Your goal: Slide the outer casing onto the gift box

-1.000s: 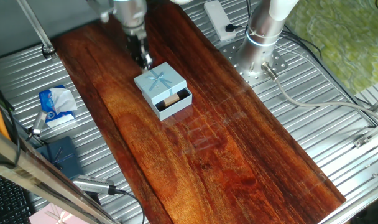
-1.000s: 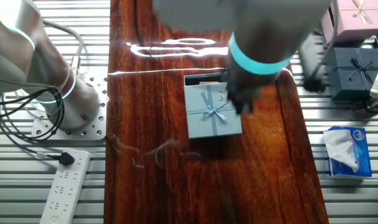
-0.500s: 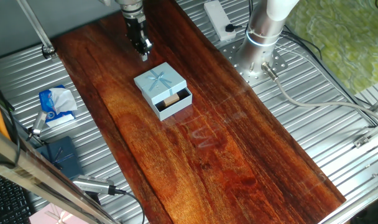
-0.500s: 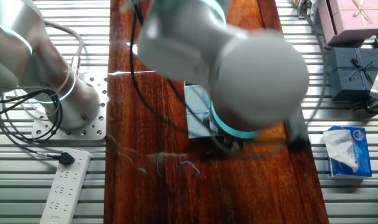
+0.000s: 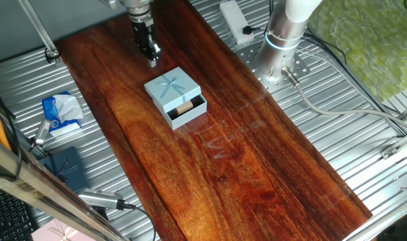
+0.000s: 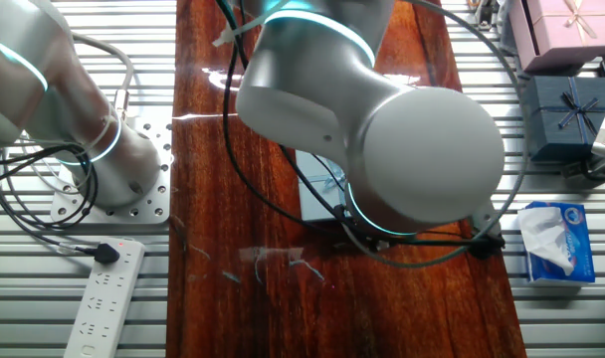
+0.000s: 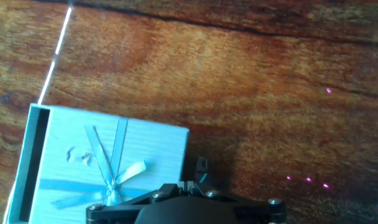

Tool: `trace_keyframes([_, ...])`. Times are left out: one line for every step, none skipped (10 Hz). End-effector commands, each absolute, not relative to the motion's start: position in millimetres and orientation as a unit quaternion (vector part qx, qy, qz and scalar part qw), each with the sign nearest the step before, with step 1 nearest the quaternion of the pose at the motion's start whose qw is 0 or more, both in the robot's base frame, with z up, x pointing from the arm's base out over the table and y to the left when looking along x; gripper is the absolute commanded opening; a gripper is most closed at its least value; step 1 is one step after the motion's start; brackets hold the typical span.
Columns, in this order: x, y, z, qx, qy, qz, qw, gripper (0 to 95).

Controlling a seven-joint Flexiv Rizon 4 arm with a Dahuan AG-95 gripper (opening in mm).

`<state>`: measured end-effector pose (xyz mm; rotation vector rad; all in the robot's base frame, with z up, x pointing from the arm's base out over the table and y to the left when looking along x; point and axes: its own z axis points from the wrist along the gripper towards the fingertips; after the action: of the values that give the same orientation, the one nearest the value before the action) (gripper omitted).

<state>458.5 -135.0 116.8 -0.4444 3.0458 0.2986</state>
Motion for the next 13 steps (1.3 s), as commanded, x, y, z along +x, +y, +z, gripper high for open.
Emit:
trace_keyframes([454.3, -134.1, 117.3, -0.146, 0.985, 0.092, 0.026, 0.0])
trace_keyframes([454.3, -133.8, 117.0, -0.149, 0.984, 0.091, 0.026, 0.0])
trace_keyframes([454.3, -133.8, 117.0, -0.147, 0.985, 0.089, 0.025, 0.0])
trace_keyframes([454.8, -133.2, 116.2, -0.145, 0.985, 0.086, 0.024, 0.0])
trace_keyframes([455.2, -132.8, 115.7, -0.145, 0.985, 0.086, 0.024, 0.0])
trace_keyframes([455.7, -131.2, 114.0, -0.144, 0.986, 0.087, 0.022, 0.0])
trace_keyframes([456.2, -130.3, 113.0, -0.145, 0.985, 0.086, 0.022, 0.0])
trace_keyframes([456.3, -130.2, 112.8, -0.144, 0.986, 0.087, 0.022, 0.0])
trace_keyframes([456.3, -130.1, 112.8, -0.144, 0.985, 0.087, 0.022, 0.0])
trace_keyframes([456.3, -130.1, 112.8, -0.146, 0.985, 0.085, 0.019, 0.0])
trace_keyframes([456.3, -130.1, 112.8, -0.148, 0.985, 0.083, 0.018, 0.0])
trace_keyframes([456.3, -130.1, 112.8, -0.151, 0.985, 0.078, 0.017, 0.0])
trace_keyframes([456.3, -130.1, 112.8, -0.163, 0.984, 0.076, 0.021, 0.0])
